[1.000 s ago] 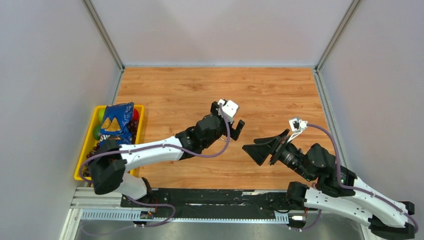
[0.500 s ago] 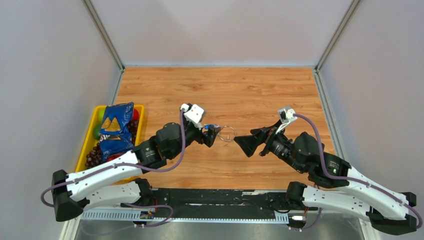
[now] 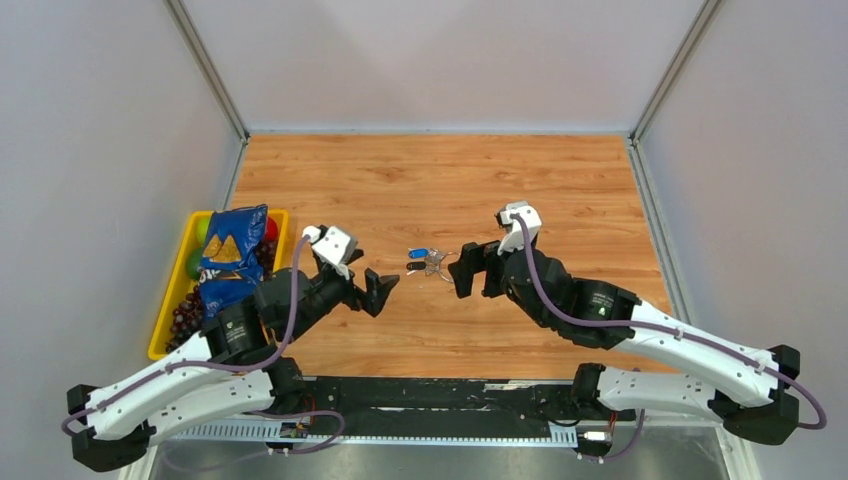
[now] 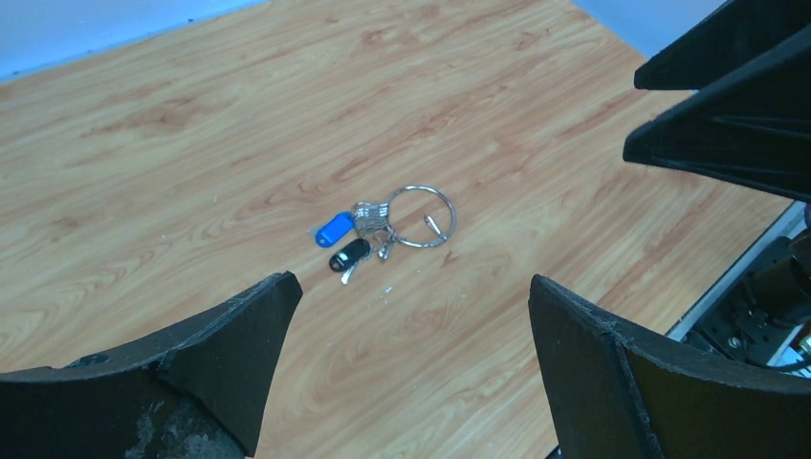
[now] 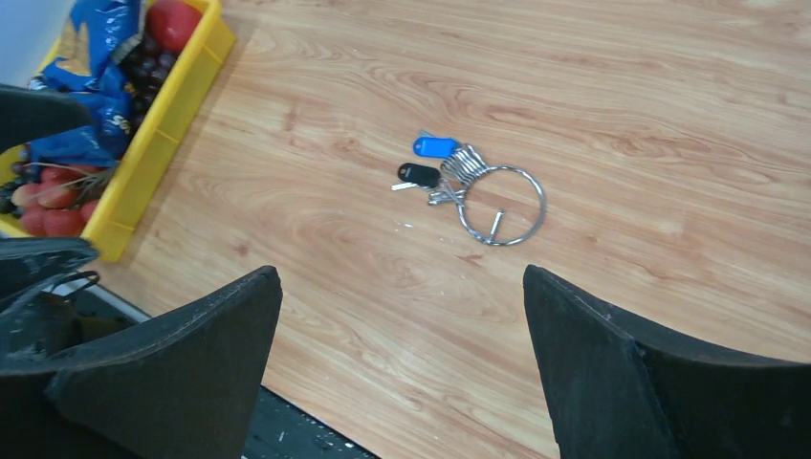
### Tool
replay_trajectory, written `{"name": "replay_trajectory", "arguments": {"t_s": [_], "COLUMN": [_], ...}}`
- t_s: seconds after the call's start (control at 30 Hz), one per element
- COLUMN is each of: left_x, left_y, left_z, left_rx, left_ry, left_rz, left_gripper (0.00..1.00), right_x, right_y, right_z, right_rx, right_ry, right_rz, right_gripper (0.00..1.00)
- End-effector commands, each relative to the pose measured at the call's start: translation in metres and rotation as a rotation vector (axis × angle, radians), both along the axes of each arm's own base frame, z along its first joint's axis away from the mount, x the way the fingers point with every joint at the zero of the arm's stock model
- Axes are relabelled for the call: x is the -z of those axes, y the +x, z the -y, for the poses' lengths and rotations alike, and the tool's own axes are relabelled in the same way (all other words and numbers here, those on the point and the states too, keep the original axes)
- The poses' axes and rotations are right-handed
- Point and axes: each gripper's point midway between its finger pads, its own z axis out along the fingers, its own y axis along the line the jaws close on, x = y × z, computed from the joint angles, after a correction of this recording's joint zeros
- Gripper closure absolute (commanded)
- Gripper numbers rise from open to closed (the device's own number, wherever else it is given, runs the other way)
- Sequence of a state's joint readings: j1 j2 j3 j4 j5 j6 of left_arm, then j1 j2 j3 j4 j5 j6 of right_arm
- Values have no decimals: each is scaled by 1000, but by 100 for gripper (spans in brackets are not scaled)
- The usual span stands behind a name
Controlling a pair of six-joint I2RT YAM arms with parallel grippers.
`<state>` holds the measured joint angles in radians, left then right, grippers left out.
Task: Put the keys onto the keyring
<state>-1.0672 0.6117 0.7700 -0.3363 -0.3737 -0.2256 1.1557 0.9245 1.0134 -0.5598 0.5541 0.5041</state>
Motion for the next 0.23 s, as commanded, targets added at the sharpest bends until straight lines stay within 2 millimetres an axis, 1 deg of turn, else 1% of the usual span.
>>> {"name": "replay_trajectory", "arguments": {"t_s": [0.0, 0.07, 0.13, 0.2], "left_x": [4, 1, -1, -3], "left_y": [-14, -17, -19, -21], "left_z": [-12, -15, -19, -23], "left_rx": [16, 21, 19, 20], "left_ry": [-36, -51, -58, -63], "left_rz": [-39, -38, -37, -32], "left_gripper": [0, 0, 0, 0], "right_x": [-23, -25, -26, -28], "right_y": [10, 10, 14, 15], "right_z": [12, 13, 18, 18], "right_rx": [71, 68, 107, 123], "right_ry": [3, -2, -3, 7], "right_rz": [60, 69, 74, 67], "right_gripper": [0, 0, 0, 0]}}
